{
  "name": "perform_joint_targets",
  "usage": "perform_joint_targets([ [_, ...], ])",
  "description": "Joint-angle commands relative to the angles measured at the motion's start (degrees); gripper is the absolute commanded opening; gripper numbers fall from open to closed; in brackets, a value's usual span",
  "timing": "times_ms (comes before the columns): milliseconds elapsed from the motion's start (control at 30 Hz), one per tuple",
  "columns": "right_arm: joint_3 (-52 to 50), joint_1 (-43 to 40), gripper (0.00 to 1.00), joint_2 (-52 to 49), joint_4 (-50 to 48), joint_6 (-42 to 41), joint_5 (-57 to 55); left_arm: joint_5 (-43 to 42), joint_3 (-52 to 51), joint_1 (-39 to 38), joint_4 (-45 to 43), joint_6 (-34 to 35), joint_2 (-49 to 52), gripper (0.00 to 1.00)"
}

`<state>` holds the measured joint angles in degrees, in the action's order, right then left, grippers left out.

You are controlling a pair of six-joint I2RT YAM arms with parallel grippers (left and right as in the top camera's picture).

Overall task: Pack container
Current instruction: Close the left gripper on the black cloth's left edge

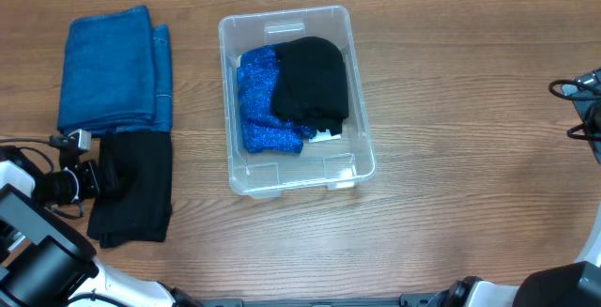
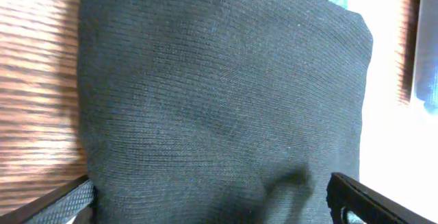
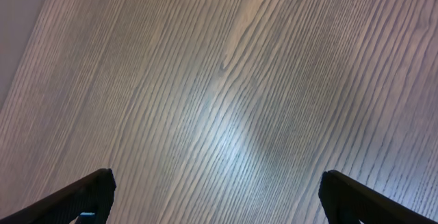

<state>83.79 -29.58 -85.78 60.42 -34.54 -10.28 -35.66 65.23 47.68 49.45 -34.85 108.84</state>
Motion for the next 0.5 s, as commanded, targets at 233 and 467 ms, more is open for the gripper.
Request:
perform_joint_targets([
  [233,-0.31,-0.17,1.0,-0.02,-0.31,-0.44,0.09,-8.79,-5.01,-0.57,0.9,5.81,0.59,1.0],
  [467,-0.31,-0.17,1.0,-0.02,-0.31,-0.44,0.09,1.09,-5.01,-0.22,-2.91,14.01,0.59,1.0],
])
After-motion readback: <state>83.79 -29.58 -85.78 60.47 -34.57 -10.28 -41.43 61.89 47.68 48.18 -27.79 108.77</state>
